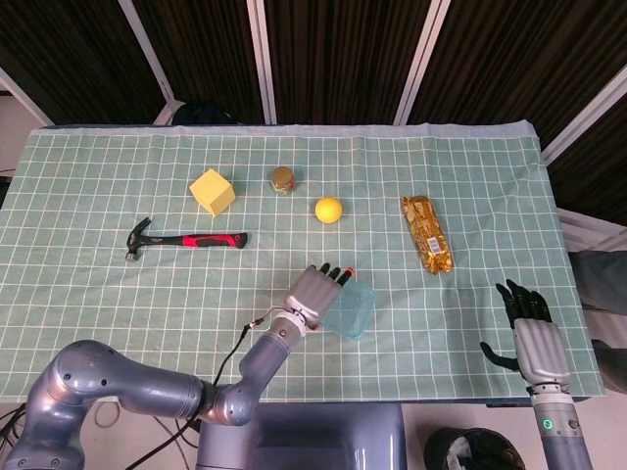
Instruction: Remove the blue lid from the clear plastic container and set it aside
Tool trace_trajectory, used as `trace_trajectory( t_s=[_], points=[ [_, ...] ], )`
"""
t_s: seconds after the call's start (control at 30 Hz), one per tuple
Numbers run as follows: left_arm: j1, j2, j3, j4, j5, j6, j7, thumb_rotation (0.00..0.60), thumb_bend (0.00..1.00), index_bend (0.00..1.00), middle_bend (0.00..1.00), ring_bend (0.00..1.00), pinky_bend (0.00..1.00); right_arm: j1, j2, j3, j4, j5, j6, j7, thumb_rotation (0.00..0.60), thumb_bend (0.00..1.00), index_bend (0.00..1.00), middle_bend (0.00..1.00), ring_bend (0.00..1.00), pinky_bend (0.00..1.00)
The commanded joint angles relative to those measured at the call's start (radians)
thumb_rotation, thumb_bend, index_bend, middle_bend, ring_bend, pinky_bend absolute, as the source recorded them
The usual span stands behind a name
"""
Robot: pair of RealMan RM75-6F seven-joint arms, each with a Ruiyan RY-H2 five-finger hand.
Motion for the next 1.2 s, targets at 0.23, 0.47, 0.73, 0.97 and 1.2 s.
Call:
trace_trajectory(
  t_s=[0.23,0.47,0.73,0.97,1.2],
  points=[
    [0.062,0.105,0.083,-0.012,0.195,-0.141,-0.151,0.6,0.1,0.08,0.22,0.22,0.42,0.077,-0.099,0.023,-0.06,-0.011,-0.059,-0.093,0.6,0.34,0.0,0.0,0.0,0.0],
    [0.083,0.132,0.103,-0.011,0.273,-0.187,-0.237,0.6,0.1,0.1,0.23,0.22,0.42,0.155,-0.218,0.056,-0.089,0.012,-0.114,-0.207,0.6,0.34,0.0,0.0,0.0,0.0],
    [0.093,0.136,0.11,-0.006,0.286,-0.189,-0.29,0.6,0.1,0.1,0.23,0.22,0.42,0.213,-0.335,0.096,-0.102,0.082,-0.134,-0.296,0.6,0.34,0.0,0.0,0.0,0.0],
    [0.086,0.134,0.119,-0.011,0.266,-0.182,-0.293,0.6,0.1,0.1,0.23,0.22,0.42,0.248,-0.429,0.098,-0.104,0.113,-0.139,-0.353,0.6,0.34,0.0,0.0,0.0,0.0],
    [0.08,0.137,0.125,-0.018,0.247,-0.178,-0.3,0.6,0.1,0.1,0.23,0.22,0.42,0.256,-0.49,0.08,-0.089,0.152,-0.123,-0.406,0.6,0.34,0.0,0.0,0.0,0.0]
  ],
)
